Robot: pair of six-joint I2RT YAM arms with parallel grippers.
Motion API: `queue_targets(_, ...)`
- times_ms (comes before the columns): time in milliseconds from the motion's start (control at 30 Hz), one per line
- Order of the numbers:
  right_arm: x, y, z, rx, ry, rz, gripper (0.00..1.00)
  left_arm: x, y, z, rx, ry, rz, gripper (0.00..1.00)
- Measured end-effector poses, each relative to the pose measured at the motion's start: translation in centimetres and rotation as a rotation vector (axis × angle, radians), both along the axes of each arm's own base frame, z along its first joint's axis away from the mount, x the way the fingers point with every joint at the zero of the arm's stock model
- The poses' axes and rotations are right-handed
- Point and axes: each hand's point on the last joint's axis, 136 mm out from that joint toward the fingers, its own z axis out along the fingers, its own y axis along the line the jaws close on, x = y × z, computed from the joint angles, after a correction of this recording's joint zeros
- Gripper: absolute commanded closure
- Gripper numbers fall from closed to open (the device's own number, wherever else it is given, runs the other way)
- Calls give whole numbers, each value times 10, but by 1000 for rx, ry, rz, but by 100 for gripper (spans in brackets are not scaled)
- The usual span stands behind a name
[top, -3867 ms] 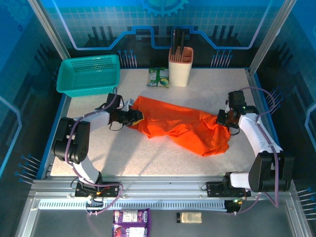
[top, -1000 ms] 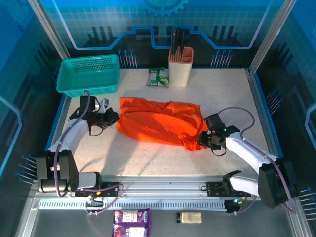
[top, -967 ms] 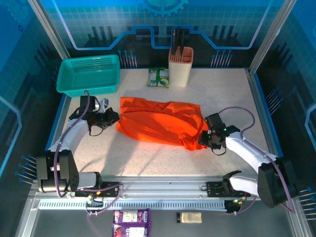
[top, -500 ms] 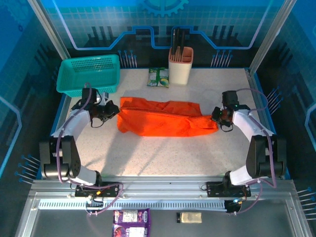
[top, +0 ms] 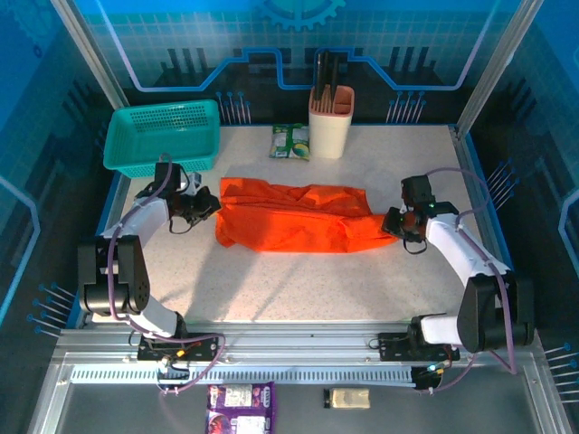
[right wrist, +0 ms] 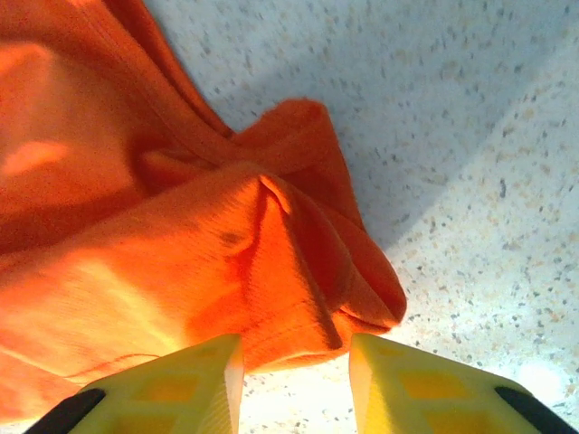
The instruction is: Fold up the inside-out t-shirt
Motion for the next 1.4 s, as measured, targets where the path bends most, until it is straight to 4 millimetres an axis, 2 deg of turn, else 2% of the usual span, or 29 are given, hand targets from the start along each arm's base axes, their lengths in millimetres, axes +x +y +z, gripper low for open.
queue_targets(100,-3,-2,-14,-2,47,-4,63,0,0,0,0,0,0,100)
queue_targets(200,-2,-4,-20,-4,61,-5,65,0,0,0,0,0,0,100)
queue_targets(400,5,-5,-17,19,33,-5,70,0,0,0,0,0,0,100)
queue_targets(633,20,-1,-4,44,-22,8,75,0,0,0,0,0,0,100)
queue_targets(1000,21,2,-9,60,-8,16,79,0,0,0,0,0,0,100)
queue_targets(1267,21,0,-11,63,-1,9,100,0,0,0,0,0,0,100)
queue_targets(1333,22,0,-7,61,-6,12,100,0,0,2,-1,-2,2,100)
queue_targets(1400,24,0,7,61,-31,13,100,2,0,8,0,-17,3,100)
